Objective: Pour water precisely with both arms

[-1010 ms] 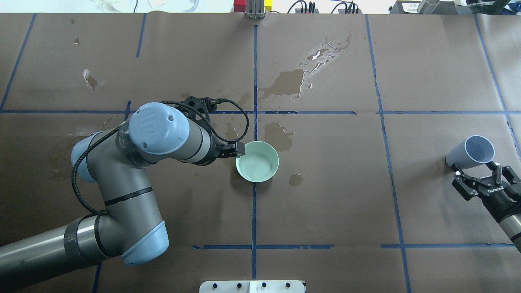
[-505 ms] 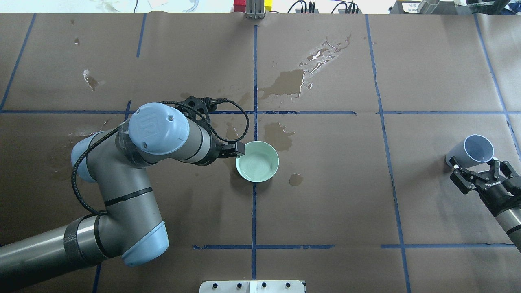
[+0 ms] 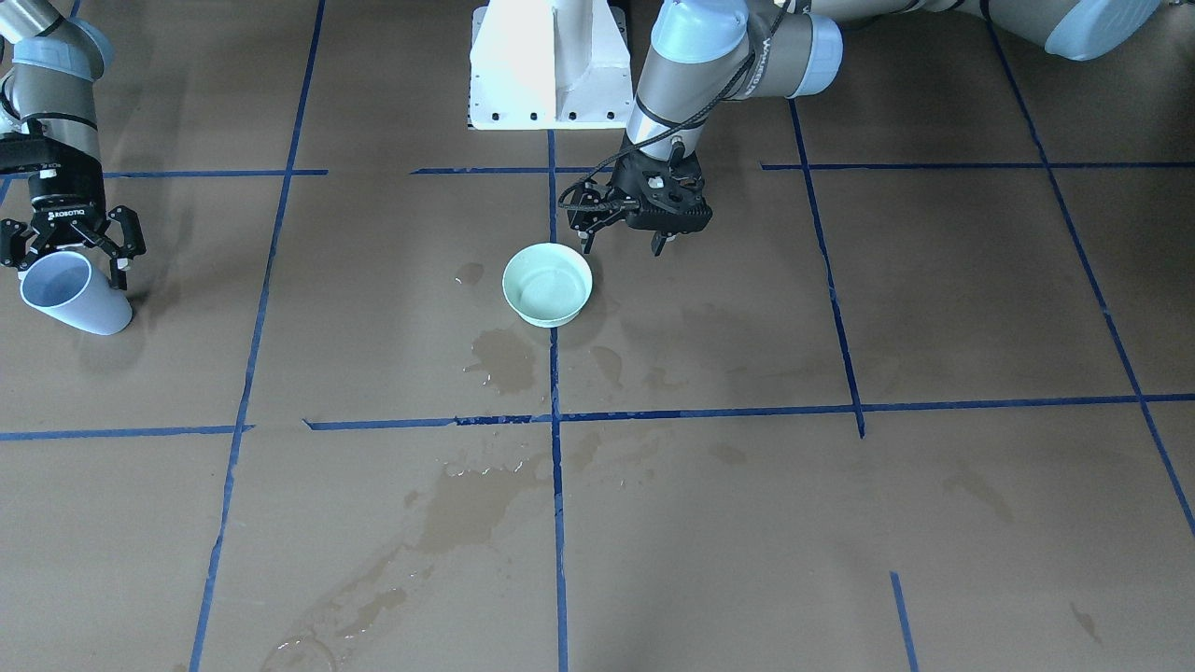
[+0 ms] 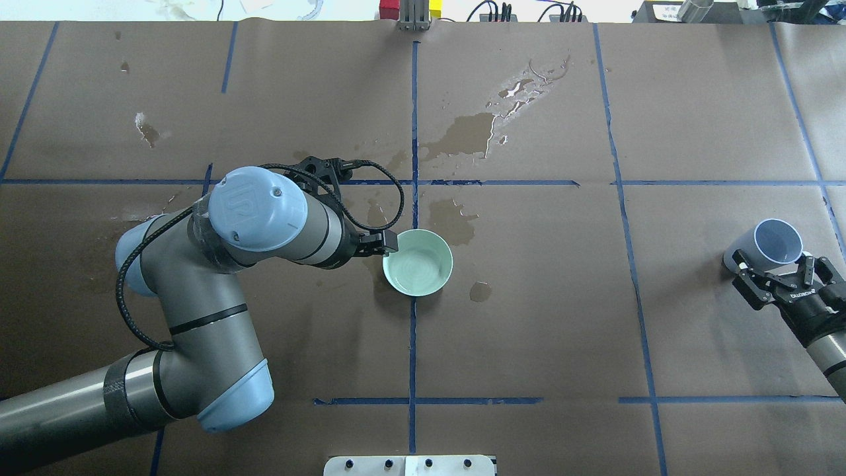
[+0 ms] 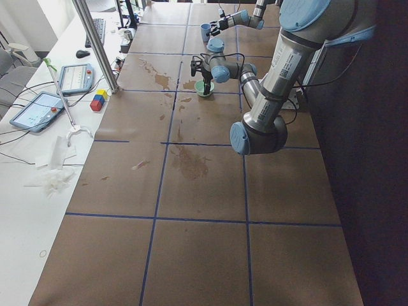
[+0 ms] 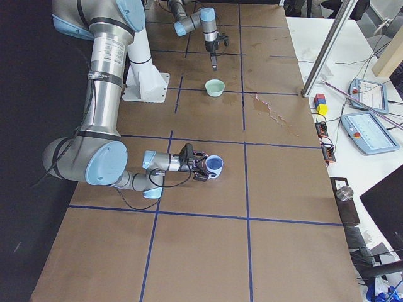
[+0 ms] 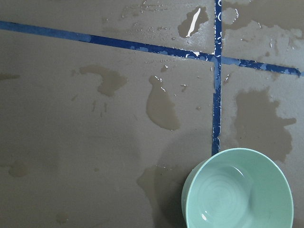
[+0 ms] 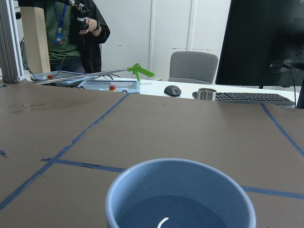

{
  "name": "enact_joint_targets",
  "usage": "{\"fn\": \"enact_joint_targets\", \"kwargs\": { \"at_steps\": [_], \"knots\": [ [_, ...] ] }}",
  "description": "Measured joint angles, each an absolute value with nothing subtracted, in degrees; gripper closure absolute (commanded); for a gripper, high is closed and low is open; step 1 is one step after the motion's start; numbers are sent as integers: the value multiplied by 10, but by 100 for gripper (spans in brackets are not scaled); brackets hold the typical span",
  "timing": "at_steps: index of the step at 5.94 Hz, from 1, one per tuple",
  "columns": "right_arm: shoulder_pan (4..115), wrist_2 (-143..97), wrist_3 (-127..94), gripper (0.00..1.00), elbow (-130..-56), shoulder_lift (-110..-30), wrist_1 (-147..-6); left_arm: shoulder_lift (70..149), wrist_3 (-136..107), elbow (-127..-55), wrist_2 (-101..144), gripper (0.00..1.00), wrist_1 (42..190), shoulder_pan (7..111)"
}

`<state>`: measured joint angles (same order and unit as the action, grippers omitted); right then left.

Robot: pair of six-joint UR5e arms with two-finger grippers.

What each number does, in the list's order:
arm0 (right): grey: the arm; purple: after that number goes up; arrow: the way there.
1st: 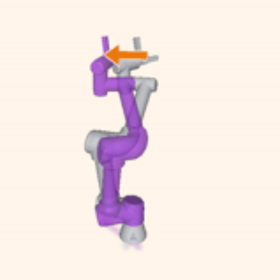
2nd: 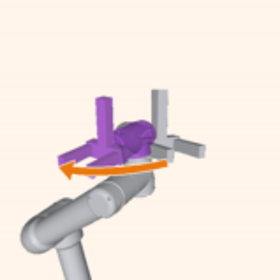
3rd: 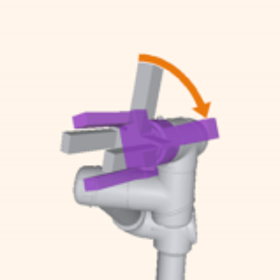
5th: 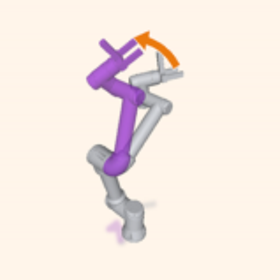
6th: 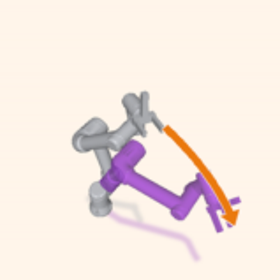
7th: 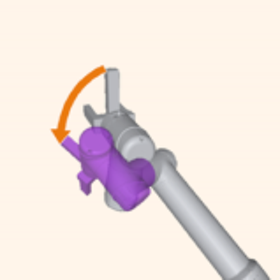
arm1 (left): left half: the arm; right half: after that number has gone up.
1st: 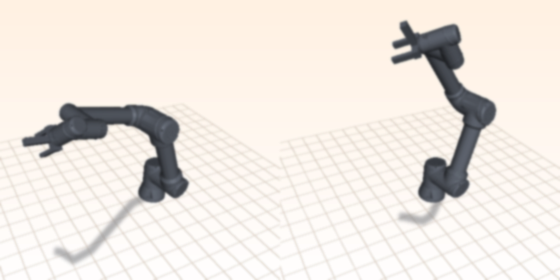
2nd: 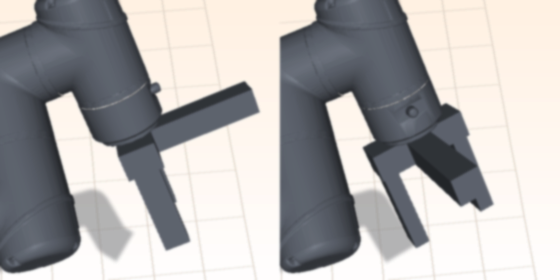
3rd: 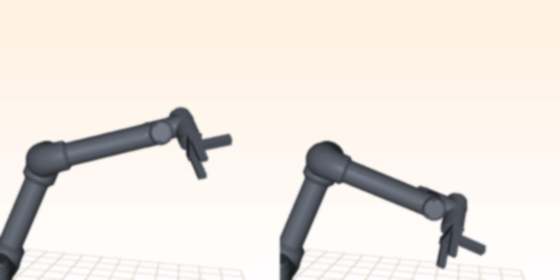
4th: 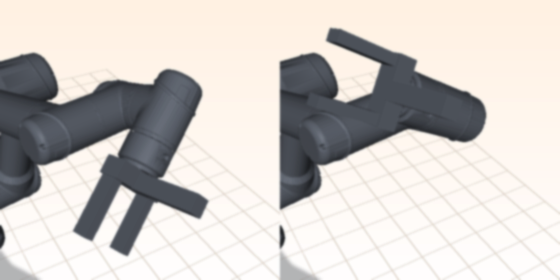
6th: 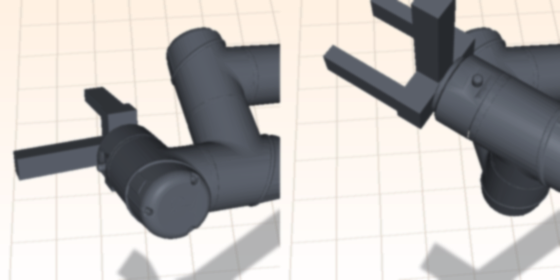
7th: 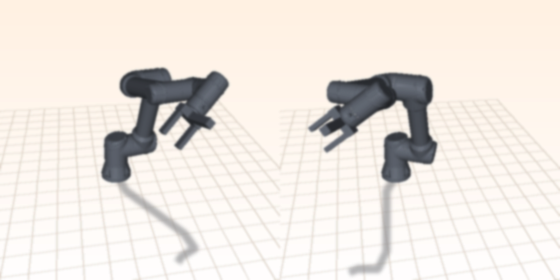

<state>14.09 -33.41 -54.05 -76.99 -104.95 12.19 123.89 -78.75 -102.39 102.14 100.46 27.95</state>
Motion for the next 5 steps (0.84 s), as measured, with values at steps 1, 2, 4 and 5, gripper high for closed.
{"fn": "enact_joint_targets", "kwargs": {
  "at_steps": [1,2,4,5],
  "knots": [
    [142,-335,-541,2,-769,-1048,121,1238,-788,-1024,1021,0,1005,279],
    [144,-336,-540,2,-766,-1043,121,1237,-788,-1025,1021,0,1005,279],
    [151,-344,-539,13,-752,-1028,121,1236,-788,-1025,1021,0,1005,280],
    [154,-347,-539,44,-750,-1026,121,1236,-788,-1026,1021,0,1005,279]
  ]
}}
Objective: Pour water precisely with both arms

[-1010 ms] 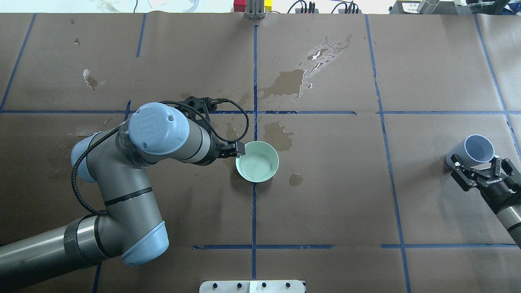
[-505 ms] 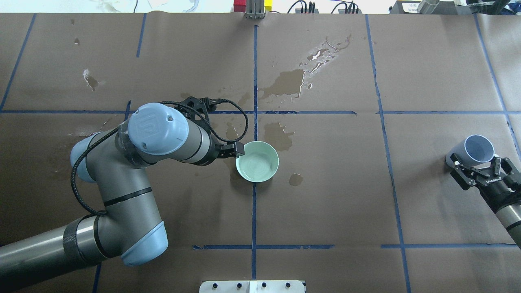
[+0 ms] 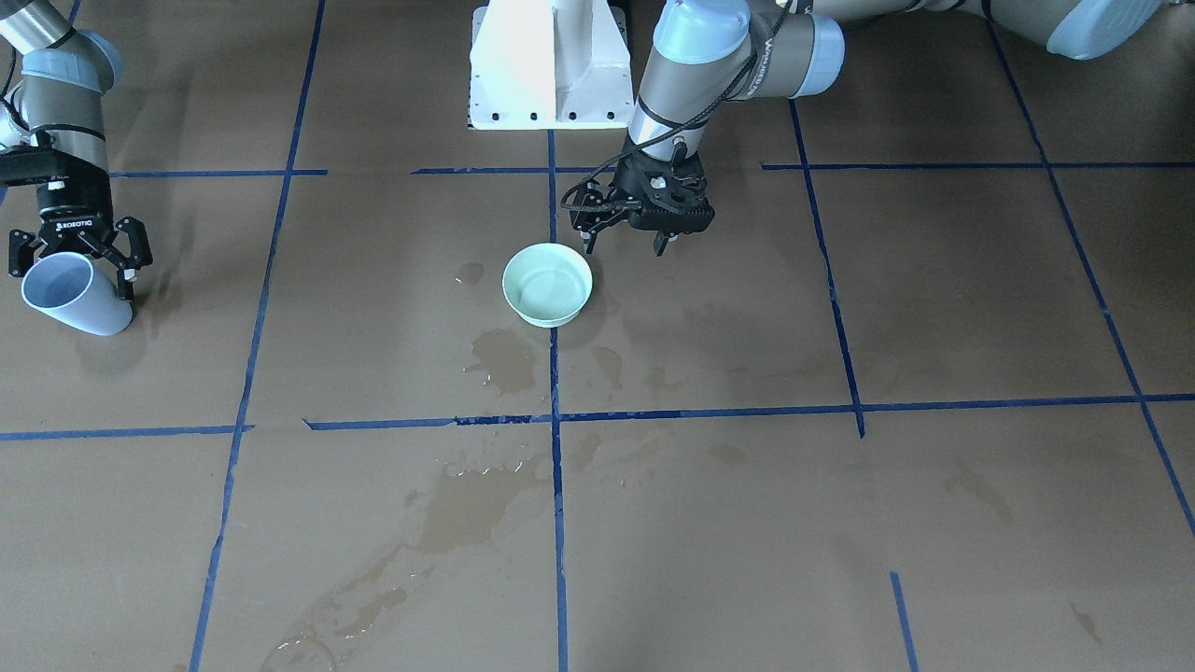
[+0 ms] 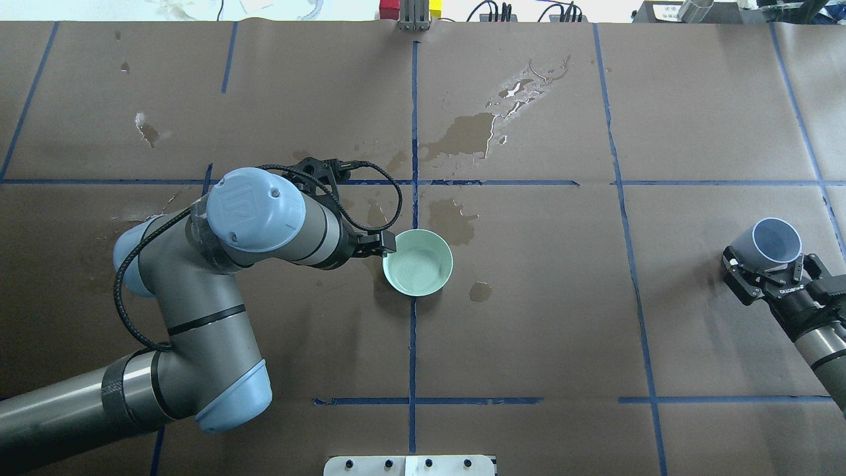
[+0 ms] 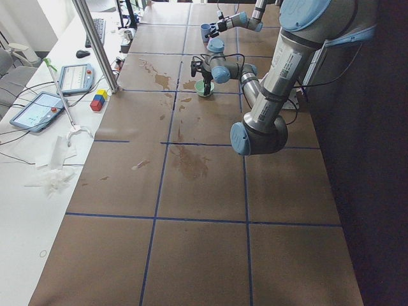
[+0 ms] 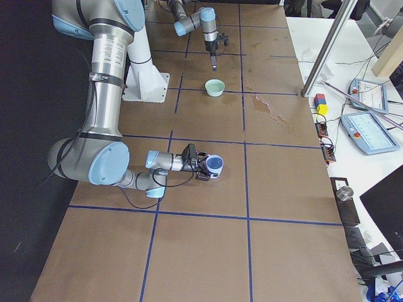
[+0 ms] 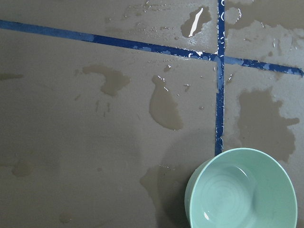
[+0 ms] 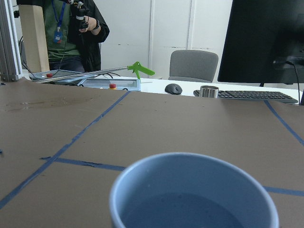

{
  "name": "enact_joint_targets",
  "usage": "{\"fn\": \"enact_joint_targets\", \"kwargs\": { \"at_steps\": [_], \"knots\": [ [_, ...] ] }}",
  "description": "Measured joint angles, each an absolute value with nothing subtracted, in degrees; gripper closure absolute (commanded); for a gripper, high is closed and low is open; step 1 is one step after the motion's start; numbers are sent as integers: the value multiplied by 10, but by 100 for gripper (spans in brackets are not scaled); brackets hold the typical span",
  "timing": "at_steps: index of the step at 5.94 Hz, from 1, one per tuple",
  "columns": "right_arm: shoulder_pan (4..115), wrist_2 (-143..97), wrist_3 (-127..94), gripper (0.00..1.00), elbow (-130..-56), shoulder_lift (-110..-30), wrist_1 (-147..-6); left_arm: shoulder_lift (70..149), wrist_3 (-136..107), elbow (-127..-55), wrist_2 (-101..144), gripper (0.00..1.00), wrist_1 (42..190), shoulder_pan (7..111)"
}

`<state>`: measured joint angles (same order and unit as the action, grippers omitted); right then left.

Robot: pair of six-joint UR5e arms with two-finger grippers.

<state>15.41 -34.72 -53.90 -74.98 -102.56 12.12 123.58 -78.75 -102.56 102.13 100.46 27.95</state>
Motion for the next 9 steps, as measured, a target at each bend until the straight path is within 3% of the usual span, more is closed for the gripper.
{"fn": "enact_joint_targets", "kwargs": {
  "at_steps": [1,4,7,9],
  "knots": [
    [155,-348,-539,64,-749,-1025,122,1236,-787,-1027,1021,0,1005,279],
    [157,-353,-534,79,-749,-1025,123,1236,-788,-1037,1021,0,1005,283],
    [160,-353,-497,78,-766,-1019,122,1216,-784,-1060,1023,0,1006,286],
    [163,-350,-438,76,-826,-1013,120,1193,-783,-1101,1022,0,1004,289]
  ]
}}
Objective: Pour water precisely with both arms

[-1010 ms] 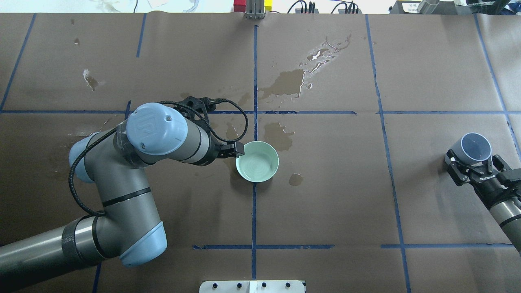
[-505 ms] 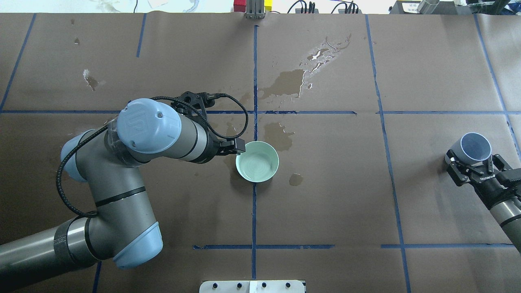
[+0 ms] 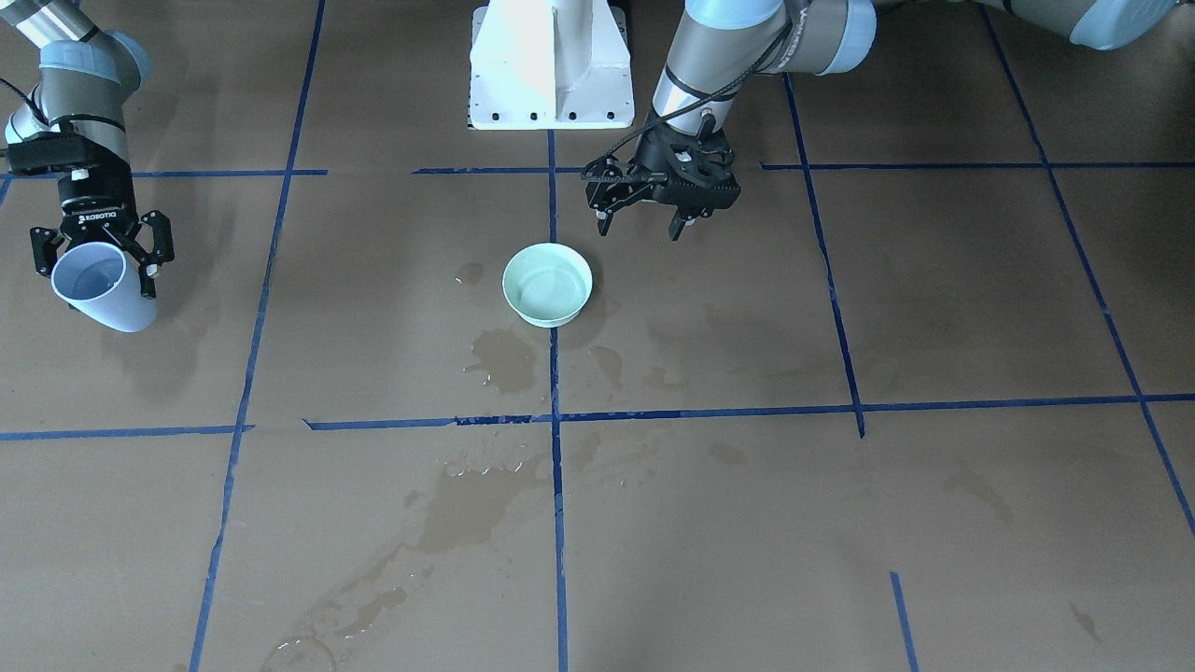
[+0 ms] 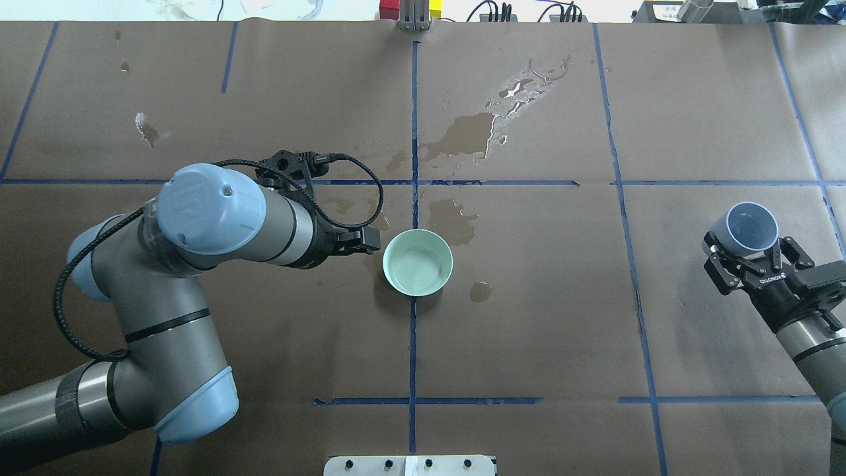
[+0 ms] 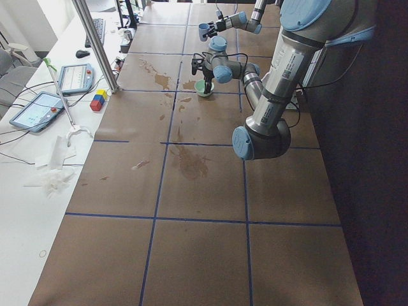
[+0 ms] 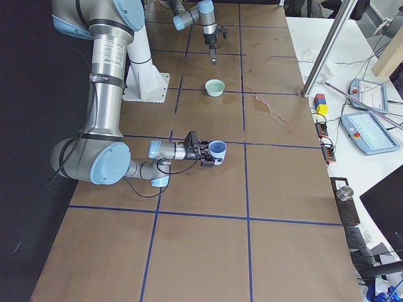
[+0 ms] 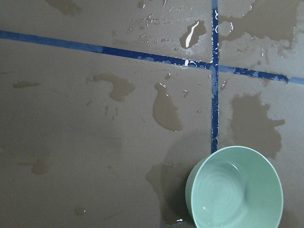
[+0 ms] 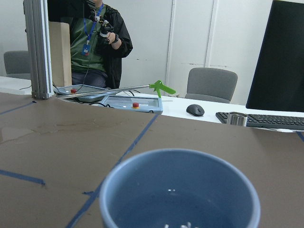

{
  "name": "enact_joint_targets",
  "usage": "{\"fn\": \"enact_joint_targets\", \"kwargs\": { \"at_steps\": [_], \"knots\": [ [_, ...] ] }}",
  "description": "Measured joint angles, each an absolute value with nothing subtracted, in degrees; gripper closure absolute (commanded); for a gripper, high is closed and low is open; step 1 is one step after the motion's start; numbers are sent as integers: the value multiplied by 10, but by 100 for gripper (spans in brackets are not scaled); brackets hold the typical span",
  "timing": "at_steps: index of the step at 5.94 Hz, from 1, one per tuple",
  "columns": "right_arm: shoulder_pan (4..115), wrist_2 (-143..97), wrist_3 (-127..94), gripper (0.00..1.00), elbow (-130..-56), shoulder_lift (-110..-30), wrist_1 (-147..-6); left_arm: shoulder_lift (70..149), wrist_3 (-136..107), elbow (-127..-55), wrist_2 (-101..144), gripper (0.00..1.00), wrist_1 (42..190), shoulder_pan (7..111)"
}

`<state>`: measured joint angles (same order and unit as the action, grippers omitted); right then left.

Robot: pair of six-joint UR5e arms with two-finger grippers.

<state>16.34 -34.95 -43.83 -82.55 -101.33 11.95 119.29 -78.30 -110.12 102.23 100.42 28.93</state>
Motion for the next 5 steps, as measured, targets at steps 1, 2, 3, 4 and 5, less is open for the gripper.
{"fn": "enact_joint_targets", "kwargs": {
  "at_steps": [1,2,3,4,5],
  "knots": [
    [163,-347,-429,76,-837,-1014,119,1180,-783,-1127,1022,0,1004,291],
    [164,-344,-426,76,-839,-1016,119,1173,-784,-1147,1022,0,1003,292],
    [163,-340,-424,76,-841,-1020,120,1170,-785,-1167,1016,0,1002,293],
    [162,-339,-423,76,-845,-1027,121,1169,-788,-1192,1006,0,1002,294],
    [158,-341,-422,76,-850,-1033,122,1166,-790,-1209,1000,0,1001,293]
  ]
}}
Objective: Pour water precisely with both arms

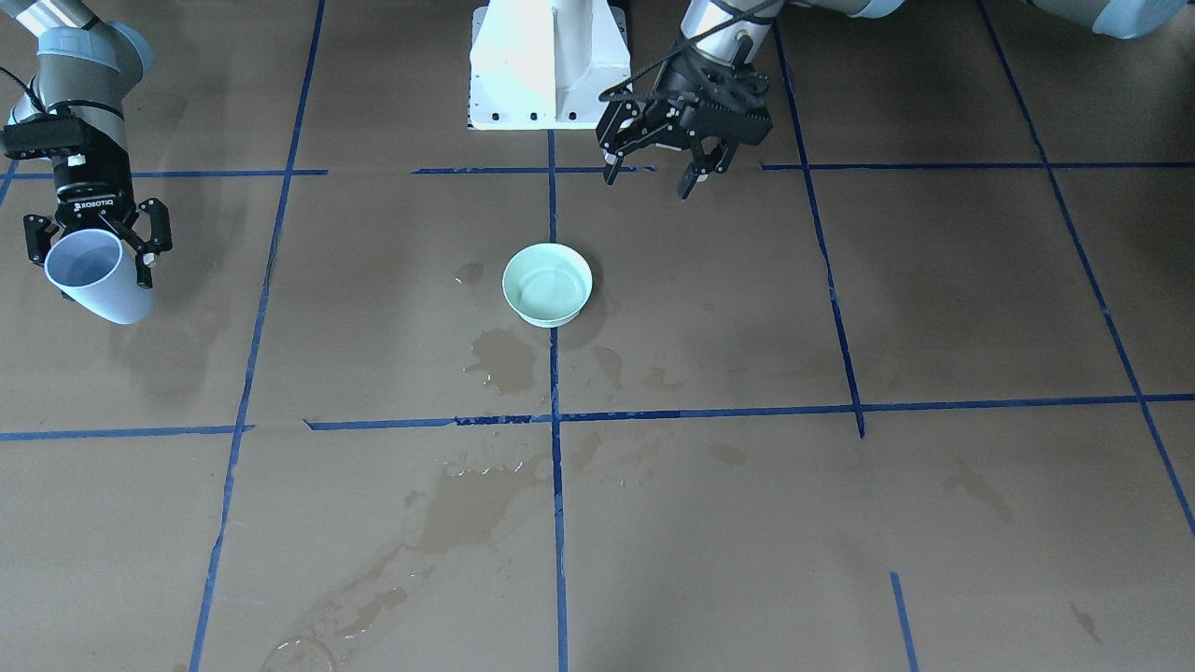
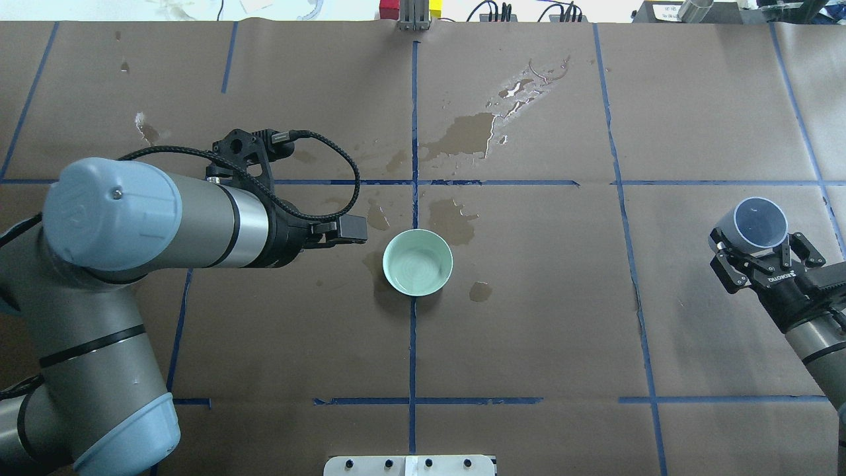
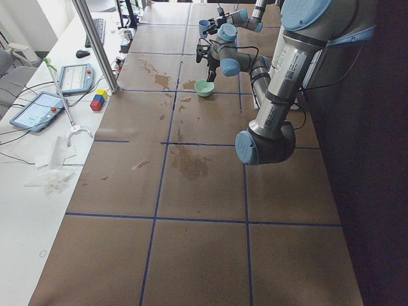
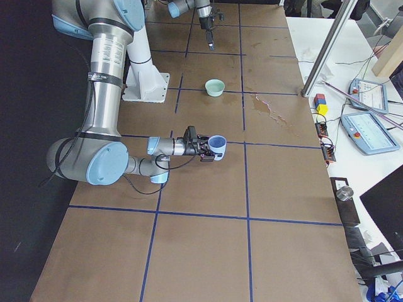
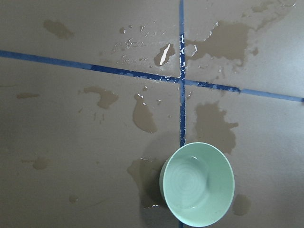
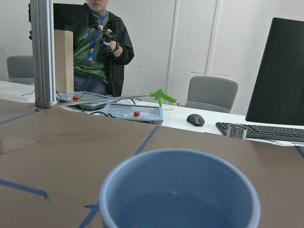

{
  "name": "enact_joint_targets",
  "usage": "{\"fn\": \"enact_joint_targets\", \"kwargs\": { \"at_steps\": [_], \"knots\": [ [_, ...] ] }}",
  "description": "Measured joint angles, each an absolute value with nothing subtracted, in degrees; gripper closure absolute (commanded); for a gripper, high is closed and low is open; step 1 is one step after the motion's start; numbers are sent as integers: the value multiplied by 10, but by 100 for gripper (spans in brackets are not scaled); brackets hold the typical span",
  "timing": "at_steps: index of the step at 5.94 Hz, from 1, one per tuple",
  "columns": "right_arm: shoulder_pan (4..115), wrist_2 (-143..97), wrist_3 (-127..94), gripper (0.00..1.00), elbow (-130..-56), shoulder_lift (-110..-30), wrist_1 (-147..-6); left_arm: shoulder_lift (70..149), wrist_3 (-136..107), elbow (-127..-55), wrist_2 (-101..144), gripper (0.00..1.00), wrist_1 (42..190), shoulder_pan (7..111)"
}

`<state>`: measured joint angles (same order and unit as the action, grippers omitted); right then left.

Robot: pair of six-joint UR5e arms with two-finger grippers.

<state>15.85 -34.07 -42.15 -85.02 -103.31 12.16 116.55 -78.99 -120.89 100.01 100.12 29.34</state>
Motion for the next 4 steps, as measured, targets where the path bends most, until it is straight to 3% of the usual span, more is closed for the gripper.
{"fn": "enact_joint_targets", "kwargs": {
  "at_steps": [4],
  "knots": [
    [107,-337,-386,76,-897,-1025,105,1159,-810,-1222,976,0,1001,291]
  ]
}}
